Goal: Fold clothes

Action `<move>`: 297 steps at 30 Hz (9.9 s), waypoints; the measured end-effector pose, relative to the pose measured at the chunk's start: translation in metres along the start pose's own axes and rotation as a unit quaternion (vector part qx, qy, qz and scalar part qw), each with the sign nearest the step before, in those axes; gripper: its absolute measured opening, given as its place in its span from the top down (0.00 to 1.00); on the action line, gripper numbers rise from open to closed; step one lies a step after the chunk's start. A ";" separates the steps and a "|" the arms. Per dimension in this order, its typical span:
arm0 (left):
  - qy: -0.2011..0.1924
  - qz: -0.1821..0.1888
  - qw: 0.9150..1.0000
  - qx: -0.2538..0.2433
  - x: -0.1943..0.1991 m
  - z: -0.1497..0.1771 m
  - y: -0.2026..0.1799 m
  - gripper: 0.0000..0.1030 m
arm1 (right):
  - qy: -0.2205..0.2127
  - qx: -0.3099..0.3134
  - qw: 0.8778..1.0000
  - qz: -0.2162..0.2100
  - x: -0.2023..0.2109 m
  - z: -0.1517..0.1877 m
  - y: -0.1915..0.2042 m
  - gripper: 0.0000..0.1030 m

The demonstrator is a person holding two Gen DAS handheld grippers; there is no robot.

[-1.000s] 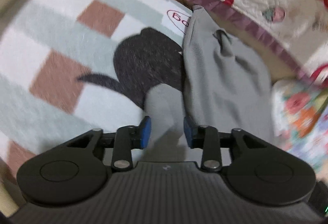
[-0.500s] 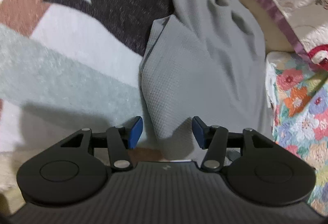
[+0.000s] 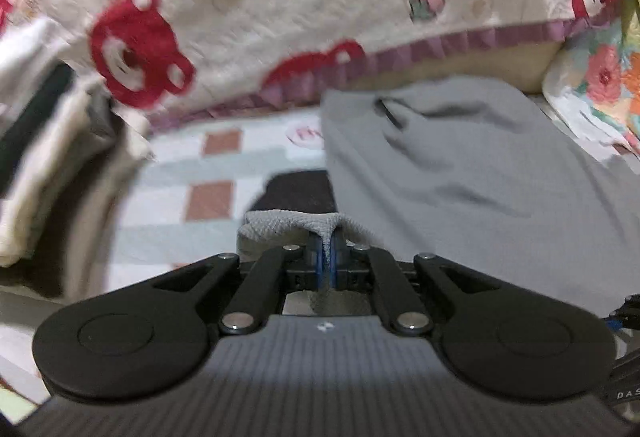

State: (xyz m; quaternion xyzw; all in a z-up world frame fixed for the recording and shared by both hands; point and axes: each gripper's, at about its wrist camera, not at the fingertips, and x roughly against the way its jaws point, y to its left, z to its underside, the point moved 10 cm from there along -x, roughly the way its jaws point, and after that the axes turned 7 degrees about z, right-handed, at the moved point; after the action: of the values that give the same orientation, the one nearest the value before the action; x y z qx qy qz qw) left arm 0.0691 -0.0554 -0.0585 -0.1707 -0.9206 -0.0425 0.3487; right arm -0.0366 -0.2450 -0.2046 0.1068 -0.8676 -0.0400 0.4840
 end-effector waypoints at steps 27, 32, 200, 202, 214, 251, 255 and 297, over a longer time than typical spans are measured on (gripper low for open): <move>0.095 -0.145 0.976 0.132 0.059 0.094 0.092 0.96 | -0.003 0.098 0.977 -0.189 0.052 -0.014 0.095 0.92; 0.071 -0.302 0.949 0.057 0.083 0.080 0.105 0.88 | 0.013 0.093 0.964 -0.247 0.059 -0.001 0.114 0.78; -0.063 -0.033 0.996 -0.060 -0.326 -0.151 0.041 0.98 | -0.175 -0.011 0.946 0.272 -0.048 -0.347 -0.376 0.95; -0.071 -0.036 0.997 -0.016 -0.316 -0.159 0.060 0.98 | -0.189 -0.007 0.944 0.270 -0.042 -0.353 -0.371 0.98; 0.009 -0.029 1.000 0.002 -0.364 -0.135 0.078 0.98 | -0.173 -0.041 0.961 0.213 -0.085 -0.339 -0.368 0.86; 0.133 0.127 0.976 0.115 -0.271 -0.021 0.068 0.59 | -0.107 -0.224 0.965 0.087 -0.046 -0.132 -0.424 0.53; 0.160 0.164 0.962 0.146 -0.239 0.014 0.060 0.54 | -0.092 -0.232 0.968 0.025 -0.040 -0.105 -0.404 0.52; 0.179 0.248 0.947 0.096 -0.216 0.046 0.014 0.85 | -0.048 -0.148 0.986 -0.064 -0.052 -0.099 -0.325 0.70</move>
State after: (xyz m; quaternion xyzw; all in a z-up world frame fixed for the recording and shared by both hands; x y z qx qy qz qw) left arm 0.1959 -0.0949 -0.2360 -0.3492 -0.7714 0.1042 0.5216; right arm 0.1217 -0.5466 -0.2511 0.0872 -0.8657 -0.2040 0.4488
